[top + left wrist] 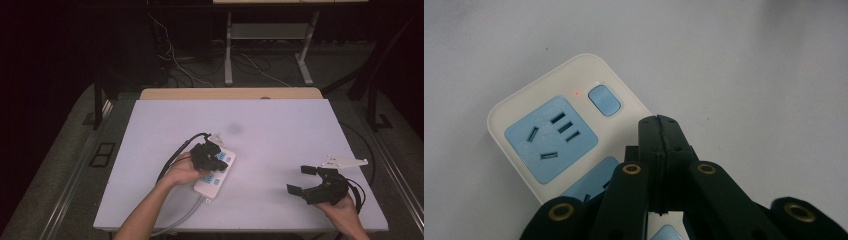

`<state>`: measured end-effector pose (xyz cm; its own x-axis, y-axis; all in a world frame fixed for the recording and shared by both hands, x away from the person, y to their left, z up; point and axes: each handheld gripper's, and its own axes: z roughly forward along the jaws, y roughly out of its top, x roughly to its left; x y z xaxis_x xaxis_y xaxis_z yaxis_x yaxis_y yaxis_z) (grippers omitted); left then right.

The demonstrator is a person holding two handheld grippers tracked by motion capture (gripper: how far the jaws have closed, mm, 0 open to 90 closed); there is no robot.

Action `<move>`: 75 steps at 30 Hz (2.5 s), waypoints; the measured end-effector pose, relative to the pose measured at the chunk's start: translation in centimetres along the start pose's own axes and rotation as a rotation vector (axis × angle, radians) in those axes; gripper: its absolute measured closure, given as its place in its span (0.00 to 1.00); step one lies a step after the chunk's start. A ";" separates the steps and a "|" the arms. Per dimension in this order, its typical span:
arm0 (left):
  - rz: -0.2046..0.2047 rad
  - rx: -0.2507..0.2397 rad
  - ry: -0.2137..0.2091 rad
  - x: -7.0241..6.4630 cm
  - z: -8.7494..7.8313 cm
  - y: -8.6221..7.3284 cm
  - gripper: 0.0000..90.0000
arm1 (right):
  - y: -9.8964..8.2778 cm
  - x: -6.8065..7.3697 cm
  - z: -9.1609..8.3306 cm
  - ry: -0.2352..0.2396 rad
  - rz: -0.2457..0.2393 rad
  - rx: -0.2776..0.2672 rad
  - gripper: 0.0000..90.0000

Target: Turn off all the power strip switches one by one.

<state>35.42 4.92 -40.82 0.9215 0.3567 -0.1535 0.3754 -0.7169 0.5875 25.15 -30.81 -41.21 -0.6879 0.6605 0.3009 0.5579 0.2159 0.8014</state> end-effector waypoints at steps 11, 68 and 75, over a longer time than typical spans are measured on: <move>-0.019 -0.002 -0.006 0.1 0.0 -0.1 0.99 | 0.0 0.0 0.0 -0.002 0.001 0.001 0.01; -0.019 0.008 0.049 -0.8 -0.4 0.0 0.99 | 0.0 -0.2 -0.1 -0.009 0.010 -0.003 0.01; -0.035 -0.030 0.031 -0.6 -1.1 0.4 0.99 | 0.0 -0.2 -0.1 -0.010 0.011 -0.003 0.01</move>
<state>34.94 5.09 -39.62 0.9044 0.3994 -0.1501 0.4034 -0.6856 0.6060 25.23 -31.03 -41.25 -0.6773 0.6698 0.3043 0.5637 0.2067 0.7997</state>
